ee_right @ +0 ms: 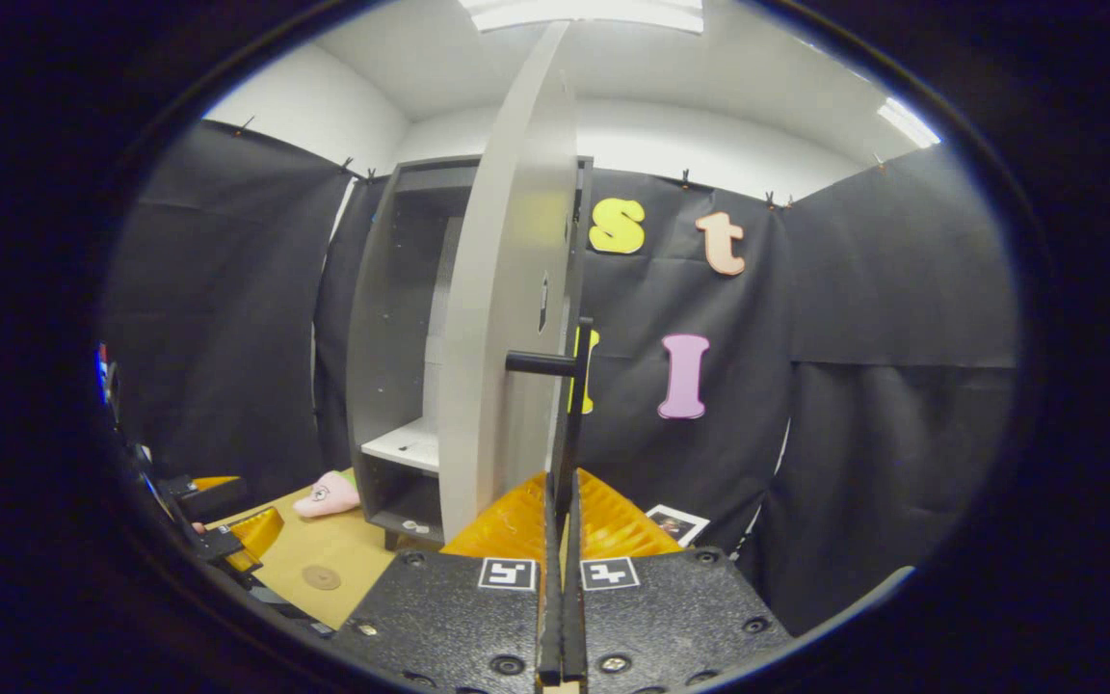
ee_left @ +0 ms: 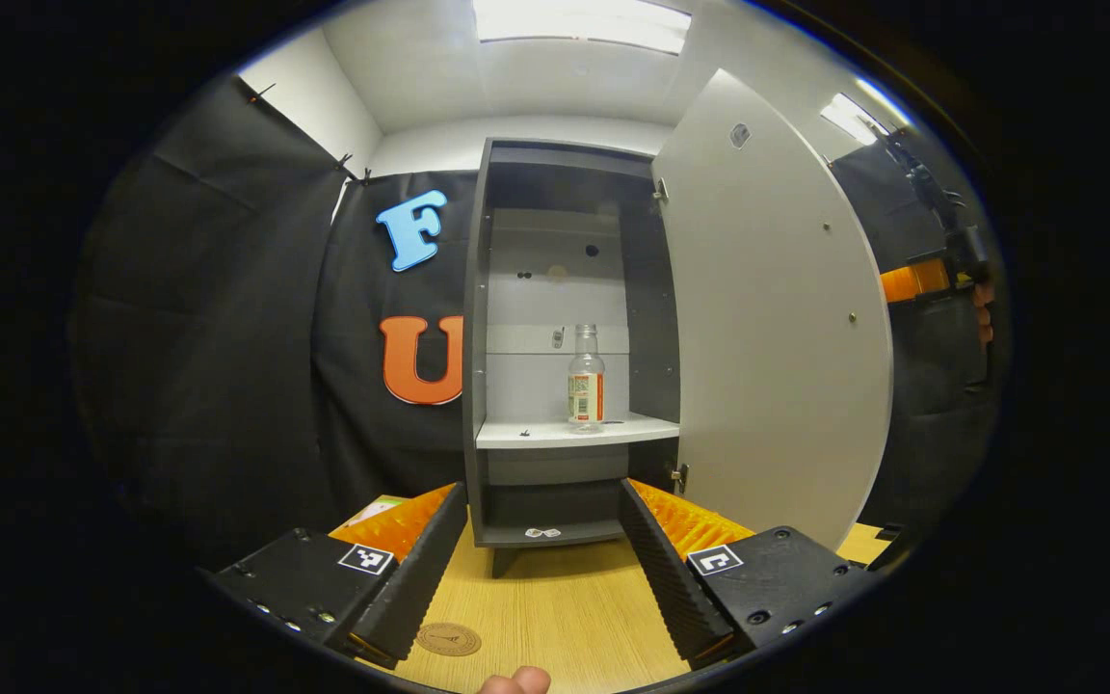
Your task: Open the cabinet door with the right hand, grasp the bottle in the cabinet with the left hand and place it on the coaster, then close the cabinet door with the right hand.
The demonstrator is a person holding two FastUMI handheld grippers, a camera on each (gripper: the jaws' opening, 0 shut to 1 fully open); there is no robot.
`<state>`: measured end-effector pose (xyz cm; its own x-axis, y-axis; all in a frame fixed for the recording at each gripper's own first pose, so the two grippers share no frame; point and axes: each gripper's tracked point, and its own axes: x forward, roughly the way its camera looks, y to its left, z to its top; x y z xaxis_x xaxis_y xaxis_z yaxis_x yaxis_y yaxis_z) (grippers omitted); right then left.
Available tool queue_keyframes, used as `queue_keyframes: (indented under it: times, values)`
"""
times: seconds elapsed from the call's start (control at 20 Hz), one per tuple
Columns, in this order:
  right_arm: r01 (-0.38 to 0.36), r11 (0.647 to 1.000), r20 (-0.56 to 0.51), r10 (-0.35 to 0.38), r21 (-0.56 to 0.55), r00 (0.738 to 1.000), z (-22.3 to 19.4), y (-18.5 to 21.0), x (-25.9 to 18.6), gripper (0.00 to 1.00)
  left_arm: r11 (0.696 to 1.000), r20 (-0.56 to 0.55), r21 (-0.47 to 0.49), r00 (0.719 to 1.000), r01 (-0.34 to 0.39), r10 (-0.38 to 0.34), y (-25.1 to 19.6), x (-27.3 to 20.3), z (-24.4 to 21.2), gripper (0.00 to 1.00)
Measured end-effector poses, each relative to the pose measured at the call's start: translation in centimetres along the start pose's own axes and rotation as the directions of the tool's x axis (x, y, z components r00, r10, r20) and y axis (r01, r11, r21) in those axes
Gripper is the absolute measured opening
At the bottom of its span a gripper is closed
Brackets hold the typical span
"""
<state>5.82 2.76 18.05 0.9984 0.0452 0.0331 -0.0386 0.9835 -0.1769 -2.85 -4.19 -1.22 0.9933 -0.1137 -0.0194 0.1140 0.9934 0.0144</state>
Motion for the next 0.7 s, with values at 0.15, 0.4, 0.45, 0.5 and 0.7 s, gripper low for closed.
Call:
queue_keyframes:
  times: [0.15, 0.4, 0.45, 0.5, 0.7]
  values:
    - [0.021, 0.999, 0.005, -0.021, 0.03, 1.0, -0.2, -1.0, 0.1, 0.04, 1.0, 0.005, 0.003, 1.0, 0.008, -0.008, -0.5, 0.8, 0.2, 0.95]
    - [-0.025, 0.996, 0.025, 0.023, 0.086, 0.999, -0.1, -1.5, -1.8, 0.04, 0.999, 0.009, 0.013, 0.999, 0.04, -0.04, -2.2, 3.6, 0.9, 0.95]
    - [-0.028, 0.996, 0.017, 0.026, 0.083, 1.0, -0.7, -1.7, -2.3, 0.04, 0.999, 0.013, 0.014, 0.999, 0.047, -0.047, -2.6, 4.3, 1.3, 0.95]
    - [-0.014, 0.997, 0.0, 0.014, 0.077, 1.0, -1.3, -2.2, -3.0, 0.04, 0.998, 0.018, 0.012, 0.998, 0.057, -0.057, -3.1, 5.2, 1.7, 0.95]
    - [0.071, 0.997, -0.027, -0.07, 0.024, 0.997, -3.5, -4.8, -4.8, 0.09, 0.994, 0.05, -0.001, 0.992, 0.114, -0.113, -5.2, 9.9, 4.5, 0.95]
